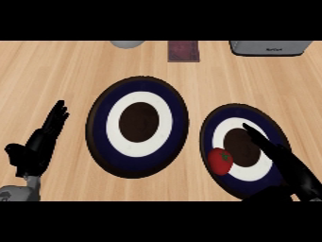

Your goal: Pick the tomato from the plate and place it in the plate

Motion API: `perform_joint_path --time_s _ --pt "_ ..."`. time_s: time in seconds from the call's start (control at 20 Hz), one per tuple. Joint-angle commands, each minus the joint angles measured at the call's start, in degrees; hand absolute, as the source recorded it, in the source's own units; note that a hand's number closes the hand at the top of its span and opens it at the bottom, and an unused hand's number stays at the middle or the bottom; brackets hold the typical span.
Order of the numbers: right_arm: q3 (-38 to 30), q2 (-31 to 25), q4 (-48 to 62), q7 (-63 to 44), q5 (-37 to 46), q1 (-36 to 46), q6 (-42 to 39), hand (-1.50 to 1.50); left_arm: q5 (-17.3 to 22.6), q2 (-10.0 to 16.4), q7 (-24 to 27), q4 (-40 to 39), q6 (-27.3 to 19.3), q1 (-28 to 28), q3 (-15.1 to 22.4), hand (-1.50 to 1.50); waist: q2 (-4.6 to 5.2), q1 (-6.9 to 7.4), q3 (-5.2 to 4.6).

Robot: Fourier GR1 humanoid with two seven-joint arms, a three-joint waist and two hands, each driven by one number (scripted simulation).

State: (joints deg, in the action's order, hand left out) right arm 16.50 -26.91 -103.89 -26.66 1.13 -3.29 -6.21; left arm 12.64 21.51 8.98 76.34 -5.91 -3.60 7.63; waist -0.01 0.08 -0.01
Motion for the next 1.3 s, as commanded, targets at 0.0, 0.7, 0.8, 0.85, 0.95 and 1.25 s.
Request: perform_joint_path --time_s 0.0,0.7,0.8,0.85,0.95,1.25 --pt "-1.2 -0.3 3.3 -3.3 0.8 3.3 -4.3 -1.5 -0.6 0.0 -3.7 5.1 0.3 2.0 -0.6 0.0 -0.03 0.22 0.02" --pt "1.4 8.6 12.0 0.0 14.1 3.3 -7.3 -1.5 -5.2 -2.8 0.4 0.5 6.1 2.0 -5.7 0.0 -0.01 -0.07 0.01" --pt "1.1 11.2 20.8 0.3 15.9 9.7 -6.2 -1.5 -6.4 -4.7 -1.0 -4.7 4.3 -3.4 -5.4 0.0 0.09 -0.04 0.01" --pt "-0.7 9.6 21.4 2.1 15.1 9.8 -8.4 -1.5 -6.8 -4.9 -1.1 -6.3 4.3 -5.8 -6.0 0.0 0.08 -0.13 0.01" --pt "-0.8 9.7 20.7 3.4 16.6 6.6 -7.9 -1.5 -5.6 -4.3 -7.9 8.3 4.2 2.3 -5.3 0.0 -0.05 0.19 0.04" --pt "3.0 15.2 22.9 6.2 18.7 8.0 -9.7 1.5 -6.6 -5.1 -0.5 -4.2 6.8 -3.2 -9.2 0.0 0.05 -0.18 0.0"
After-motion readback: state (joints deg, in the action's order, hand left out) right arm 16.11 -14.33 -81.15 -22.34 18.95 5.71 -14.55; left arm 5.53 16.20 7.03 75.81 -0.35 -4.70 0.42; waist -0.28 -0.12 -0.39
